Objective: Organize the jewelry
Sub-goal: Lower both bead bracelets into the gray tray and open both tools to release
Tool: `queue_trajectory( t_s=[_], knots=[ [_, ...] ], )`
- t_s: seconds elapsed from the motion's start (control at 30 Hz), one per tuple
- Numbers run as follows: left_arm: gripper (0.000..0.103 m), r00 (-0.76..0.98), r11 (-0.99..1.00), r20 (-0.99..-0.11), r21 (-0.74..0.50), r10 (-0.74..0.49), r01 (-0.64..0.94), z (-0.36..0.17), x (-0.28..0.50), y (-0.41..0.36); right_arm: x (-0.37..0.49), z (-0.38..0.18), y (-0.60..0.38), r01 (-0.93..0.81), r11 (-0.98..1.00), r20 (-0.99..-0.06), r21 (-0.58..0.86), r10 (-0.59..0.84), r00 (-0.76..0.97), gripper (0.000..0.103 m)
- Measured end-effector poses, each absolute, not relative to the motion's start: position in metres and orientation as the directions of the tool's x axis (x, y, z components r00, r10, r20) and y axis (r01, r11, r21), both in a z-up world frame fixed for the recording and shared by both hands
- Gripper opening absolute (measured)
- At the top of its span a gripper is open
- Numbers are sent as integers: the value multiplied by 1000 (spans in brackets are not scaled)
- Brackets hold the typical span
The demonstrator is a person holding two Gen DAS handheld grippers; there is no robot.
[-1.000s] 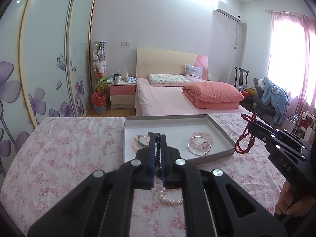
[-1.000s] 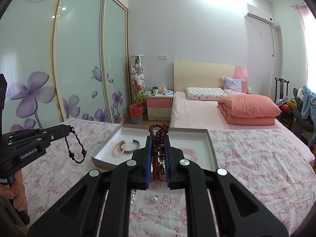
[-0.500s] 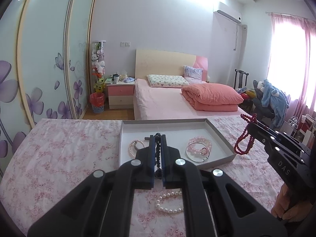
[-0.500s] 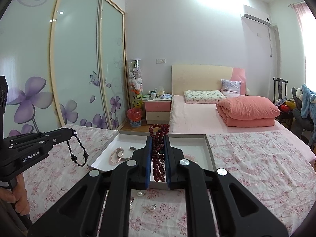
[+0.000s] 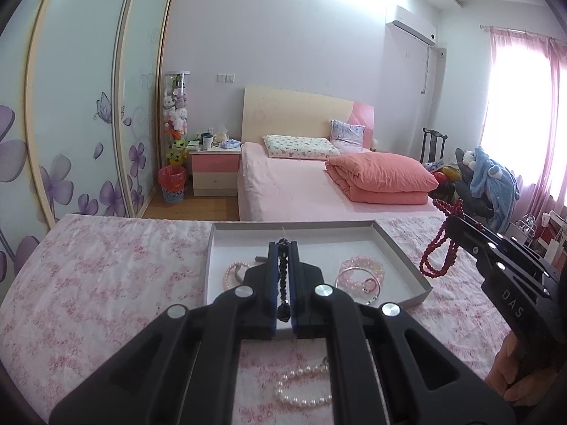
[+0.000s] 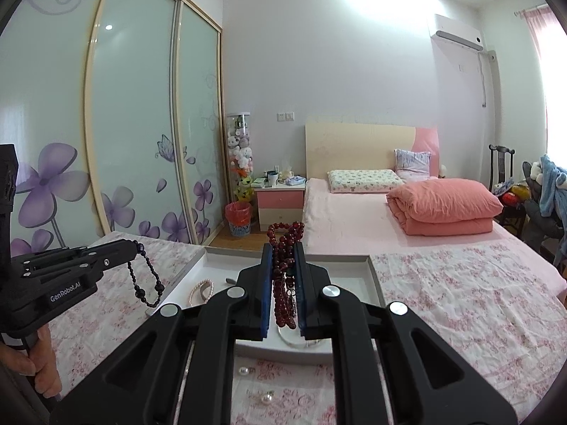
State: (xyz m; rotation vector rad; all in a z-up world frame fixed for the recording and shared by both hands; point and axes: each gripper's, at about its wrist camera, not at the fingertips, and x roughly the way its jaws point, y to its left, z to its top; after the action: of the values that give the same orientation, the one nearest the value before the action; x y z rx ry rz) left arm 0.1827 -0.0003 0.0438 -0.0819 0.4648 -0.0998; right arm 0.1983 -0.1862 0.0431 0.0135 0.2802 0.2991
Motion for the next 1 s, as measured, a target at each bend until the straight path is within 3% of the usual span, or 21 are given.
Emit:
queue_trajectory(
  t_s=[0.23, 0.8, 0.83, 0.9, 0.93, 1.0],
  knots=[
    [7, 876, 991, -467, -112, -121, 77, 31, 219, -3, 231, 32, -178, -282, 958, -287, 52, 285, 914, 12],
    [7, 814, 988, -564, -139, -140, 74, -9, 292, -6, 314, -13, -177, -261, 947, -491, 188, 320, 810, 14],
    [7, 810, 987, -568, -140, -142, 75, -11, 294, -6, 316, -16, -178, -257, 946, -505, 198, 323, 800, 16],
    [7, 807, 987, -573, -142, -141, 72, -13, 295, -7, 320, -18, -179, -249, 946, -522, 207, 322, 790, 37],
    [7, 807, 987, -574, -143, -140, 69, -13, 296, -5, 318, -18, -181, -239, 947, -525, 213, 317, 790, 43],
    [8, 804, 987, -578, -151, -137, 60, -14, 296, -2, 318, -17, -183, -233, 948, -519, 215, 313, 796, 47]
  ],
)
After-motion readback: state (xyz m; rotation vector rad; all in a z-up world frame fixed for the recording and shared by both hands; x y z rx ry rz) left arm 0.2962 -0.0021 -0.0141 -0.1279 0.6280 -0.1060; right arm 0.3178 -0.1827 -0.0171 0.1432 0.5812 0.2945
